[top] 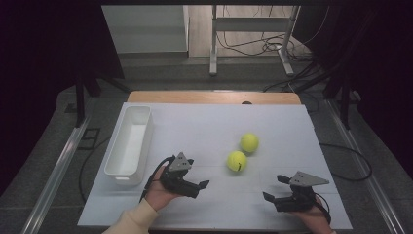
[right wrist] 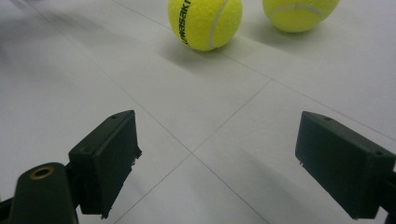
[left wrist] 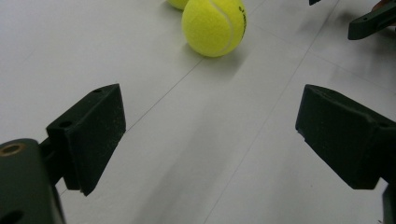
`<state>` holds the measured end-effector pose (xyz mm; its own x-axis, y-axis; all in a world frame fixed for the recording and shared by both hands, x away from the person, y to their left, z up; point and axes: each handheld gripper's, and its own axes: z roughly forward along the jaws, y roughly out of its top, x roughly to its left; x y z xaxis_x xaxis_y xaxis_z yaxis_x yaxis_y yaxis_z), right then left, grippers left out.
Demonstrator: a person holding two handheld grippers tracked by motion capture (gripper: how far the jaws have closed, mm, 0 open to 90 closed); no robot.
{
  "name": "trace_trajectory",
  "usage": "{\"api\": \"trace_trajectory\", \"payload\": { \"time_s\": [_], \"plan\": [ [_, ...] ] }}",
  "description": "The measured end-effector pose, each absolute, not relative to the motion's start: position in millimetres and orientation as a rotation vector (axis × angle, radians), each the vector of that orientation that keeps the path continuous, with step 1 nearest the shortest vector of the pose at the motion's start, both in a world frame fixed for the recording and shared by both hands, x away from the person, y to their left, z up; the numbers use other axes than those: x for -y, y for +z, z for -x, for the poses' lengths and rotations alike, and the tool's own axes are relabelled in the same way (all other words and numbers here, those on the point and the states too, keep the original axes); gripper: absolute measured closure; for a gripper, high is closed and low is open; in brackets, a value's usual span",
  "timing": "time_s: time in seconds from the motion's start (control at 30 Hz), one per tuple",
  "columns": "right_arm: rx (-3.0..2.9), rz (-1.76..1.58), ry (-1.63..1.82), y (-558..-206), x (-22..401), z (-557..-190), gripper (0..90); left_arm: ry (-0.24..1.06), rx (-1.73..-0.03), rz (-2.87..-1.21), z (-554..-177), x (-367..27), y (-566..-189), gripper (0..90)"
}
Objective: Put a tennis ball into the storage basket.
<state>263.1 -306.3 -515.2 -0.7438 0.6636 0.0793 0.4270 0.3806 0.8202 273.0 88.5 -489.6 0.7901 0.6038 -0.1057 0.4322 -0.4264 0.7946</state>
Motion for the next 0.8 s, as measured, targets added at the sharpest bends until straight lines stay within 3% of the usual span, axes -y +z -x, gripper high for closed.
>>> {"api": "trace_trajectory", "payload": {
  "time_s": [0.8],
  "plan": [
    [-2.376,-0.965,1.29,-515,306,-264,13.7,0.184,-0.748,-2.094,-286,-70,-491,9.2]
  ]
}}
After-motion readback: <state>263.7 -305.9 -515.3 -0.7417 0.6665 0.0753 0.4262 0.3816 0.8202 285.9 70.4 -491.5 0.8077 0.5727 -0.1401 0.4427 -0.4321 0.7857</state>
